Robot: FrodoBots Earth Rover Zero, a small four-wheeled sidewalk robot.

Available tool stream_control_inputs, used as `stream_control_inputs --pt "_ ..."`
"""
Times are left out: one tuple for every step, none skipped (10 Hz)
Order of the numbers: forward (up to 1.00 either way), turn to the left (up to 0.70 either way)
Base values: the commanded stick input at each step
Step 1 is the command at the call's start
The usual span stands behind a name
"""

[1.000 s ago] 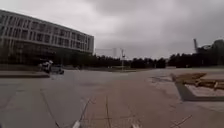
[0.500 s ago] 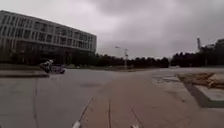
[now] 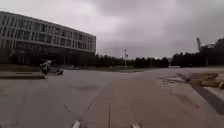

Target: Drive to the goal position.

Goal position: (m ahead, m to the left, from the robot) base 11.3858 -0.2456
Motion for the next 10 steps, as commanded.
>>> stream_control_inputs --pt "0.70 0.00" --pt "0.70 0.00" --pt "0.70 0.00" --pt "0.70 0.00" --pt "0.70 0.00" --pt "0.70 0.00" --pt "0.70 0.00" --pt "0.70 0.00" --pt "0.70 0.00" --pt "0.70 0.00"
